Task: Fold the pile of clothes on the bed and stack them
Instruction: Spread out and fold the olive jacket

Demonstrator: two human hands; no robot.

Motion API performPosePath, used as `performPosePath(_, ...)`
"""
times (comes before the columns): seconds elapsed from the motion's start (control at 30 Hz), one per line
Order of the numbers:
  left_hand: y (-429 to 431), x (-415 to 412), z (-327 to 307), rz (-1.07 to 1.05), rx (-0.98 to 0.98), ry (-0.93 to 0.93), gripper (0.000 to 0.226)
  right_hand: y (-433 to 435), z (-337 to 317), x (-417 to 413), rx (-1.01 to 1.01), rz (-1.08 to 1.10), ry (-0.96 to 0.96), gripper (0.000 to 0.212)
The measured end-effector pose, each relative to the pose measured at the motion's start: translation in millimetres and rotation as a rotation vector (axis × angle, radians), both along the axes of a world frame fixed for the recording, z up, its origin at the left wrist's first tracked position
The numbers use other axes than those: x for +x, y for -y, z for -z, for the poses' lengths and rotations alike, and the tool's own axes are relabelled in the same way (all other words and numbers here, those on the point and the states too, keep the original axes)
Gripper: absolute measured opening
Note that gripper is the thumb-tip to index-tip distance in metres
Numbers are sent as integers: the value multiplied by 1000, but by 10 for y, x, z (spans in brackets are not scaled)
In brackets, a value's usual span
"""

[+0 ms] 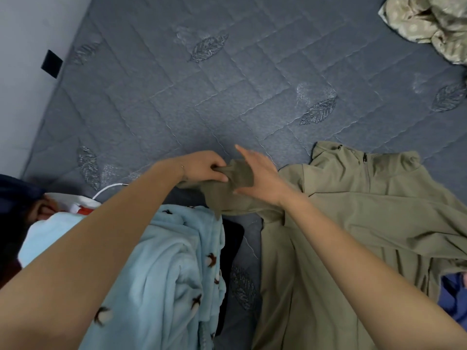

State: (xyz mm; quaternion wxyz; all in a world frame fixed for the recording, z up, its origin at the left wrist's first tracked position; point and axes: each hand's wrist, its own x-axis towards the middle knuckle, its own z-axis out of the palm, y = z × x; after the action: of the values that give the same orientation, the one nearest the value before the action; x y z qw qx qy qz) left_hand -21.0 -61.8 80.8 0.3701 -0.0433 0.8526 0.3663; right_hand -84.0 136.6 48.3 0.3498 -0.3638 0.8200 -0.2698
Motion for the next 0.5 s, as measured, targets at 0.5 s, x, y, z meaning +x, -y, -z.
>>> performPosePath(0.5, 592, 659, 162, -48, -387, 193, 17, -98, -120, -206, 46, 181, 49, 37)
